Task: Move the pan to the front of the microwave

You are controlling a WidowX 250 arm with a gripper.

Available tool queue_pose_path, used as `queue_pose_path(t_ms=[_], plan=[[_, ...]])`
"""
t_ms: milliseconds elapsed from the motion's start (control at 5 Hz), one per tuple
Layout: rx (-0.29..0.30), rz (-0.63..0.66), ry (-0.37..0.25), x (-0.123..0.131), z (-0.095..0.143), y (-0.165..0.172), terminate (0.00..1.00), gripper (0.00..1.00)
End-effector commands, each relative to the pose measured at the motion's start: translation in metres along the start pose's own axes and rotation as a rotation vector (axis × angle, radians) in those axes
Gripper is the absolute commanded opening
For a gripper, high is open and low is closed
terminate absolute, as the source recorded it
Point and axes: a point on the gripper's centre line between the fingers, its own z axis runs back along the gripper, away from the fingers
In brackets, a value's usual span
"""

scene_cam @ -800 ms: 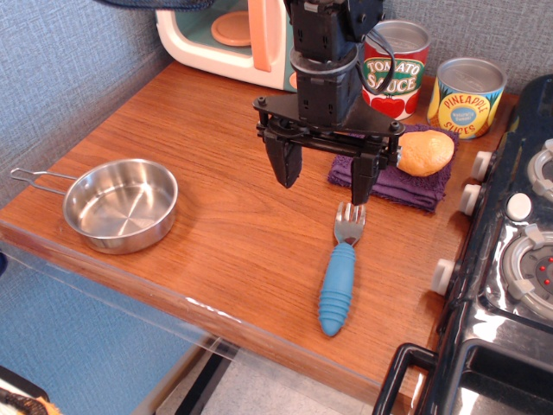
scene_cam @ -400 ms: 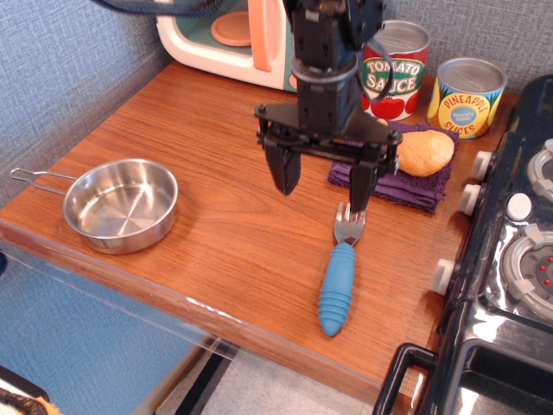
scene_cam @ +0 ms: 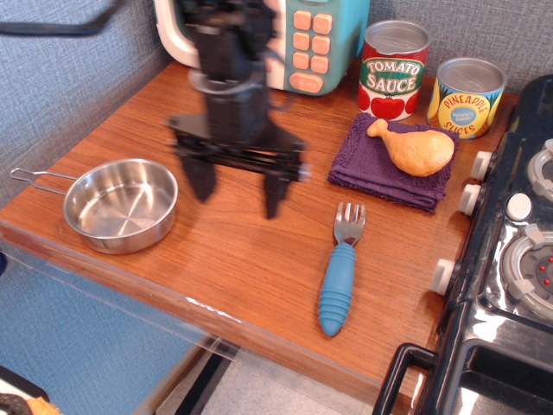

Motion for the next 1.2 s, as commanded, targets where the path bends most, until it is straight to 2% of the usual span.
queue_pose_path(t_ms=[0, 200, 800, 1000], plan=[[0.064, -0.019, -0.016, 0.003, -0.006, 0.043, 0.0, 1.0], [0.078, -0.001, 0.028, 0.009, -0.023, 0.052, 0.0, 1.0], [0.112, 0.032, 0.091, 0.007, -0.051, 0.072, 0.0, 1.0], [0.107, 0.037, 0.095, 0.007, -0.056, 0.074, 0.0, 0.0]])
